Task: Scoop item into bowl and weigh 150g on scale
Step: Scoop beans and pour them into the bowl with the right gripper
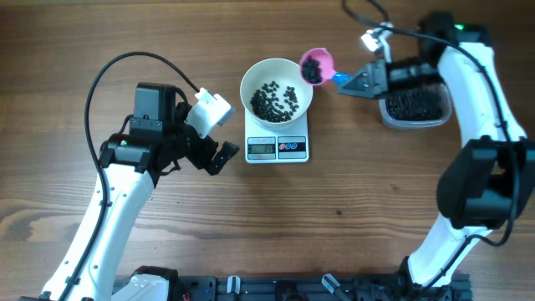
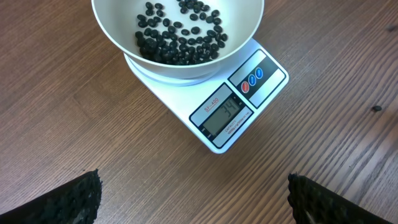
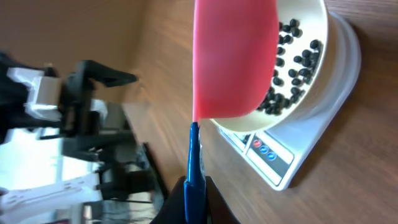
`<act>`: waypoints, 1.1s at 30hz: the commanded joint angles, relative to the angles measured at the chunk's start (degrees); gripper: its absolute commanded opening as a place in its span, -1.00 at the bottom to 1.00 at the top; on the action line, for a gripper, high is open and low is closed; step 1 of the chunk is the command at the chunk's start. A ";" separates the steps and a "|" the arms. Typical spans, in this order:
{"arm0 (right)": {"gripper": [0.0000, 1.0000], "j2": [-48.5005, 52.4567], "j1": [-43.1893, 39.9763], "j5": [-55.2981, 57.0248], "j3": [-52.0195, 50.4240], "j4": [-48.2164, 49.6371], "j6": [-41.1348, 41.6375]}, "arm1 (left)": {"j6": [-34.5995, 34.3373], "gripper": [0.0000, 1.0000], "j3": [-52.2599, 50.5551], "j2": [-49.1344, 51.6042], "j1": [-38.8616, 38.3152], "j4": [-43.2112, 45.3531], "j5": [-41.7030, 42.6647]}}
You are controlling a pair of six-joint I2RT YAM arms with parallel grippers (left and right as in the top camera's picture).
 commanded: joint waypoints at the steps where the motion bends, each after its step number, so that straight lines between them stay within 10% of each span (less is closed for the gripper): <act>1: -0.92 0.76 5.57 12.61 4.04 2.62 9.03 | -0.59 1.00 -0.35 -0.17 0.31 0.17 -0.11; 18: -0.91 0.68 28.59 68.39 10.16 4.72 12.76 | -0.59 1.00 -0.35 -0.17 0.31 0.17 -0.11; 33: -0.91 0.15 30.93 69.46 10.16 7.87 11.26 | -0.59 1.00 -0.35 -0.17 0.31 0.17 -0.11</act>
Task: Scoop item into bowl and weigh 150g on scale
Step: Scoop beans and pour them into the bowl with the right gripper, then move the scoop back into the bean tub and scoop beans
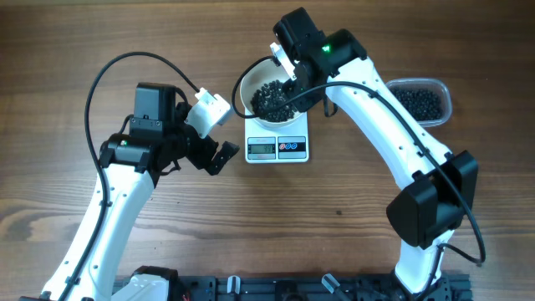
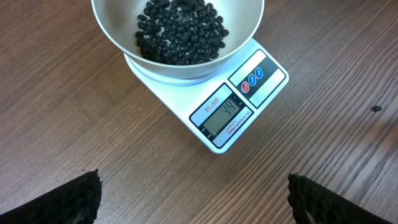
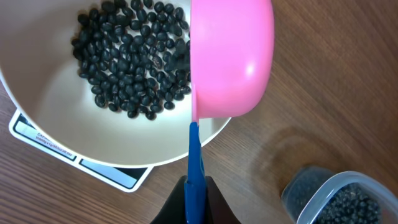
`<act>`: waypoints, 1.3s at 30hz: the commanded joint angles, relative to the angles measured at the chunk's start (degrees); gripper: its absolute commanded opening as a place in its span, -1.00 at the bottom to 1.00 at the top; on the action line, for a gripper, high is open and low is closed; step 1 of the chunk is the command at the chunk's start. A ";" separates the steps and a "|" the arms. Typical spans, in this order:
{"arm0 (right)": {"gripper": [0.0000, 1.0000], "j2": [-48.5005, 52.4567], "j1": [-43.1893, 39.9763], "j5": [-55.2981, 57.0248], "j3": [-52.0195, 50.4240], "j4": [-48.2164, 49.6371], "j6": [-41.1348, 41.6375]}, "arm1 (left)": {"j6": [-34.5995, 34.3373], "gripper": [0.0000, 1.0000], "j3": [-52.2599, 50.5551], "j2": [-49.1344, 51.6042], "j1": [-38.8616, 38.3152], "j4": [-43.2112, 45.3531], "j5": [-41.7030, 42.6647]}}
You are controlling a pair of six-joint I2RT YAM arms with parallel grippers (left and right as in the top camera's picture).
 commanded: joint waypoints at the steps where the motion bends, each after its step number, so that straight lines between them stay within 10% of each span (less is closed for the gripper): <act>1: -0.91 -0.46 -0.42 -2.56 1.60 1.90 -0.48 | -0.57 1.00 -0.35 -0.17 0.31 0.15 -0.11; 16: -0.91 -11.43 -21.84 -28.15 1.60 2.58 1.29 | -0.57 1.00 -0.37 -0.17 0.31 0.15 -0.13; 26: -0.92 -12.61 -38.14 -21.57 -0.57 -7.08 0.17 | -0.57 1.00 -0.37 -0.17 0.31 0.15 -0.11; 39: -0.91 -12.59 -39.10 -12.70 -17.07 -3.85 -5.33 | -0.57 1.00 -0.35 -0.17 0.31 0.15 -0.11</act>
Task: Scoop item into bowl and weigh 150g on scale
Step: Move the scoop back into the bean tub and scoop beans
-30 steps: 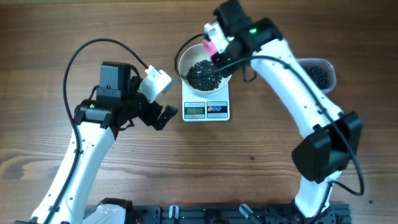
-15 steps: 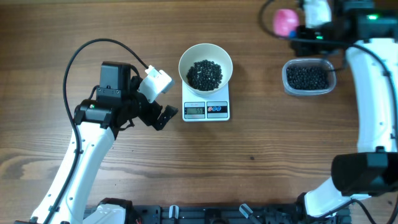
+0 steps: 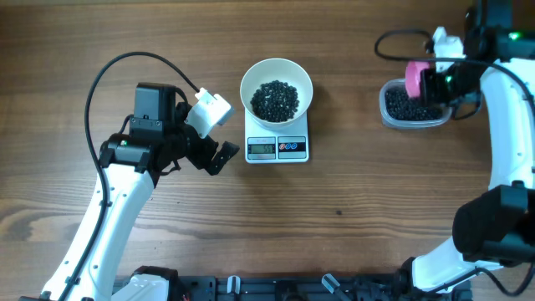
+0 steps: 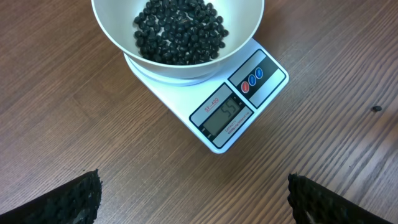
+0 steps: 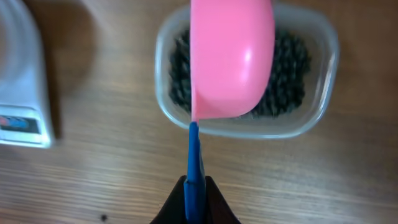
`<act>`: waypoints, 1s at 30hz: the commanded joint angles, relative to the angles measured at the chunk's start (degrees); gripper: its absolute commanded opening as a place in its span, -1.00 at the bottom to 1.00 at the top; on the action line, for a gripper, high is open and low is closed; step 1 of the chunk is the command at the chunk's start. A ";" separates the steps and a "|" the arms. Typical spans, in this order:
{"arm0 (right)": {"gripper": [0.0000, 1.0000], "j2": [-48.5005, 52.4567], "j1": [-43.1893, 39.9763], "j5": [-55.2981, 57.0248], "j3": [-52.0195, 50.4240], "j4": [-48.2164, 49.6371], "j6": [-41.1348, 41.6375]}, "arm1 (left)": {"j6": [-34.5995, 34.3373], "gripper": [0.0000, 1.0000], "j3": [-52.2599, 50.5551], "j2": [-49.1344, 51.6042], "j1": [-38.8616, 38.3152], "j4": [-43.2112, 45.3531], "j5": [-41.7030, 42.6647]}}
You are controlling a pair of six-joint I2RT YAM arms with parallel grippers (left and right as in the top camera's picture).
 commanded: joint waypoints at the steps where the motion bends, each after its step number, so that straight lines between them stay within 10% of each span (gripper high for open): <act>1: -0.92 -0.61 0.00 3.30 -4.57 2.29 -1.51 | -0.59 1.00 -0.37 -0.17 0.31 0.15 -0.13; 30: -0.91 5.51 0.04 13.84 -11.82 13.16 -4.33 | -0.59 1.00 -0.35 -0.17 0.31 0.15 -0.11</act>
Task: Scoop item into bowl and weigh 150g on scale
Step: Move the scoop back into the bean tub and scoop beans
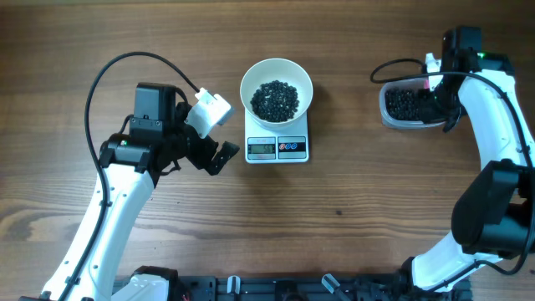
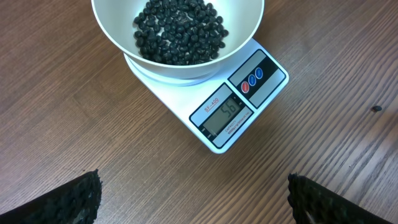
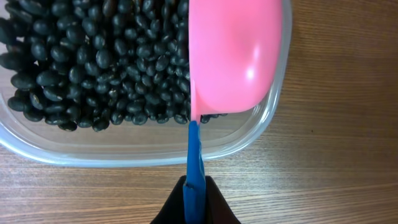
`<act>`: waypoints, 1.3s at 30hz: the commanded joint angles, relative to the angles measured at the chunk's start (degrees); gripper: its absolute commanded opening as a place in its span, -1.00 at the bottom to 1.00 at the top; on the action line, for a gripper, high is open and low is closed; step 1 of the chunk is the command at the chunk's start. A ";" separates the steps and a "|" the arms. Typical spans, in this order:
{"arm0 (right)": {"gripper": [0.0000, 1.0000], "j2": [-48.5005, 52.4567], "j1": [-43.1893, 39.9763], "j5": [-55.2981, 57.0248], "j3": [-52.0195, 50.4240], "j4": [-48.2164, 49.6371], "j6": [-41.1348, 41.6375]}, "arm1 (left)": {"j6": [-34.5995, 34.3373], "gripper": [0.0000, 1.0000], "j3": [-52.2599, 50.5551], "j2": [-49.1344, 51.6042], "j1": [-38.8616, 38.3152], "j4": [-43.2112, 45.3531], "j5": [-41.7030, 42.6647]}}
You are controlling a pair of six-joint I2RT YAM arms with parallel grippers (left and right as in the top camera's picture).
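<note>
A white bowl point(image 1: 277, 77) holding black beans point(image 1: 275, 98) sits on a small white scale point(image 1: 277, 147); its display point(image 2: 222, 114) reads about 56. At the right, a clear tub point(image 1: 412, 122) holds more black beans point(image 3: 93, 56). My right gripper point(image 3: 195, 190) is shut on the blue handle of a pink scoop point(image 3: 233, 56), whose cup is low in the right side of the tub. My left gripper point(image 2: 193, 199) stands open over bare wood, just in front of the scale.
A black cable point(image 1: 125, 63) loops over the left arm. One stray bean point(image 2: 376, 109) lies on the wood to the right of the scale. The tub's near wall point(image 3: 143, 152) lies between the scoop cup and my right fingers.
My right gripper has gone from above the tub to low in it, the scoop cup now among the beans. The scale reading rose from about 55 to 56. The left arm stayed put.
First the right gripper held the scoop, with beans in it, beside the bowl, scale near 34. Then the scoop was over the bowl, which held more beans, reading 44. Then it hung above the tub, reading 55. Now it sits in the tub.
</note>
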 commanded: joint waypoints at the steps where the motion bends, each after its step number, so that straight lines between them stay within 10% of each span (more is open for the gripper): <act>1: -0.91 2.84 -0.13 -4.15 -0.17 -0.70 -2.25 | -0.59 1.00 -0.35 -0.17 0.31 0.15 -0.11; 39: -0.92 4.50 -10.86 -40.50 -0.15 -6.36 -4.79 | -0.59 1.00 -0.37 -0.17 0.31 0.15 -0.13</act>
